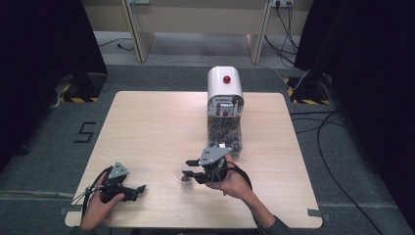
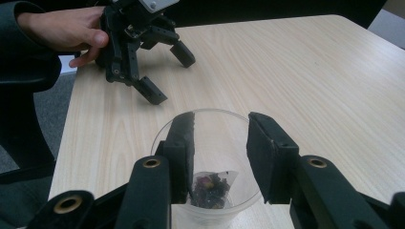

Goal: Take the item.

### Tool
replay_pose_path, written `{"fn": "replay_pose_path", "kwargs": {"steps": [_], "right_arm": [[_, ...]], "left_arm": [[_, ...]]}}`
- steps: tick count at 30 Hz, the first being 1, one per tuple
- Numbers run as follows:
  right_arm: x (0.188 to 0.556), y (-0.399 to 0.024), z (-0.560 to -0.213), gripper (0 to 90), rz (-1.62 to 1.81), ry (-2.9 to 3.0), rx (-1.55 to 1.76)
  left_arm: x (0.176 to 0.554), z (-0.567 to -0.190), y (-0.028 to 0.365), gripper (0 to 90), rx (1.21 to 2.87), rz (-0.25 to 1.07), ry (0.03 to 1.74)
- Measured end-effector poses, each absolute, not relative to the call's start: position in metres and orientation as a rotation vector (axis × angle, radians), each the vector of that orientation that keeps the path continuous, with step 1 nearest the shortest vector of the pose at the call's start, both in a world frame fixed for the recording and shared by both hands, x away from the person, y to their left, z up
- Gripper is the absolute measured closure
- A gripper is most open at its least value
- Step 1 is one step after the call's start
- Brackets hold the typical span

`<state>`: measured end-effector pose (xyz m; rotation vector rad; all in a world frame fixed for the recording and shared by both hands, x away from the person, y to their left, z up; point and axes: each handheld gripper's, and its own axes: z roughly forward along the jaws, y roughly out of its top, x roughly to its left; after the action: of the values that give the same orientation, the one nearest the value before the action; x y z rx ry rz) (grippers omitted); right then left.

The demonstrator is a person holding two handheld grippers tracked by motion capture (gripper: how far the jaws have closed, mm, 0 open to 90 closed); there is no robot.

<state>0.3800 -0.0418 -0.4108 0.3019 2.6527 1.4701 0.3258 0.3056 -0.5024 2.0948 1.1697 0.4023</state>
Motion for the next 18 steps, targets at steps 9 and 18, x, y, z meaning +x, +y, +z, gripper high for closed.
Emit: {"fn": "replay_pose_path", "kwargs": {"steps": [9, 18], "right_arm": [[0.3834, -0.0461, -0.4087, 58.7, 1.472, 2.633, 0.329], [0.3879, -0.0506, -0.411, 50.0, 1.454, 2.637, 0.388]], "left_arm": [[0.3257, -0.5024, 0.3056, 0.0, 2.095, 0.402, 1.17], [0.3257, -0.5024, 0.3056, 0.0, 2.095, 0.402, 1.17]]}}
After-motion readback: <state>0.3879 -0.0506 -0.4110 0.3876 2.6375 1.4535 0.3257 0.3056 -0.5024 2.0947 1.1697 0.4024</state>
